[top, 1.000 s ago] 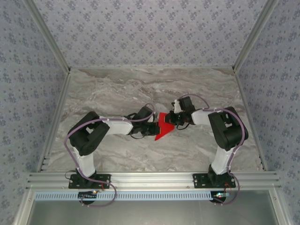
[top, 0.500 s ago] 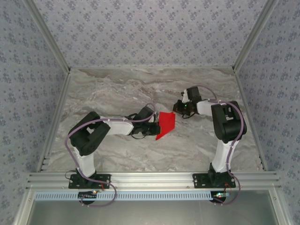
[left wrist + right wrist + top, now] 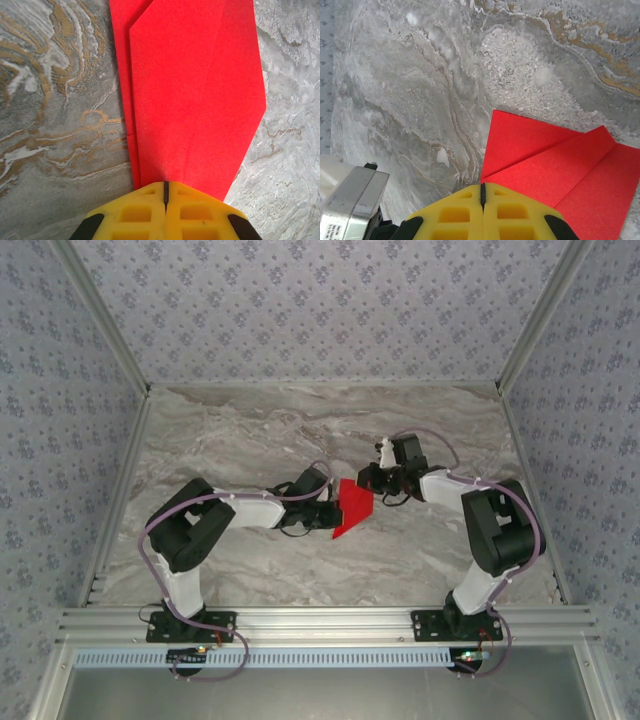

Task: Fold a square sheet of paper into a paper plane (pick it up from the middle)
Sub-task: Fourth fold the wing at the center of the table.

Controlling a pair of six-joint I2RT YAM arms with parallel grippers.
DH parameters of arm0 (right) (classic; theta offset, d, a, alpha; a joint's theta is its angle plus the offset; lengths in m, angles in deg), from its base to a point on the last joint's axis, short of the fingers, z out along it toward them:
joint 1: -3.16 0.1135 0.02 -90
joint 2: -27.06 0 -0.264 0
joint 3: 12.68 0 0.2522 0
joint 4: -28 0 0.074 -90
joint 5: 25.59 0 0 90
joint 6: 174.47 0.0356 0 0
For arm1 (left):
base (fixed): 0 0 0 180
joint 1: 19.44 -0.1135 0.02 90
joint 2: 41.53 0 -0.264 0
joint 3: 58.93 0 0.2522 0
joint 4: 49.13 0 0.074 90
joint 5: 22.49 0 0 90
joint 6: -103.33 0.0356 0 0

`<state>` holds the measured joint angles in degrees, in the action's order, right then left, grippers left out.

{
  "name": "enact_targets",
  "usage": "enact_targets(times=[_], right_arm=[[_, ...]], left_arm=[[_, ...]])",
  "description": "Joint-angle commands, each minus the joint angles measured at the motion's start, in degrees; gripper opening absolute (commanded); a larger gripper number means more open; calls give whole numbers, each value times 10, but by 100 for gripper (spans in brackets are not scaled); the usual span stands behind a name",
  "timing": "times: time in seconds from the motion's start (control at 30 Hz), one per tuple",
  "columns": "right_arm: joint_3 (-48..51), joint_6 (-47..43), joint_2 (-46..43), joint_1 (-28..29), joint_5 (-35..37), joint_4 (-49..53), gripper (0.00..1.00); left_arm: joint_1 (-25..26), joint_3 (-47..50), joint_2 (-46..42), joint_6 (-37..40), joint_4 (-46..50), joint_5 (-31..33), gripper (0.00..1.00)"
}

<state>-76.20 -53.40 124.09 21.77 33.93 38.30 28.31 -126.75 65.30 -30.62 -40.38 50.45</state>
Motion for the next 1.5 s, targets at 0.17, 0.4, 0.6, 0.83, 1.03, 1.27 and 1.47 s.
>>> enact_targets(times=[0.17,0.4,0.6,0.83,1.03,1.27,1.47], right_arm=[[-30,14,81,-29,7,-11,4],[-51,6,114,-58,32,-1,3],[-82,13,143,-88,45,12,3],[-71,22,88,-81,21,13,4],[-5,37,3,-28,21,12,4],[20,79,12,46,8,-7,4],[24,87,54,56,6,-10,3]], left_arm=[[14,42,28,7,140,17,0],[14,46,27,7,141,15,0],[15,47,28,8,142,14,0],[15,42,28,7,142,15,0],[15,36,25,7,140,15,0],[15,34,17,7,133,14,0],[15,24,-1,4,122,8,0]])
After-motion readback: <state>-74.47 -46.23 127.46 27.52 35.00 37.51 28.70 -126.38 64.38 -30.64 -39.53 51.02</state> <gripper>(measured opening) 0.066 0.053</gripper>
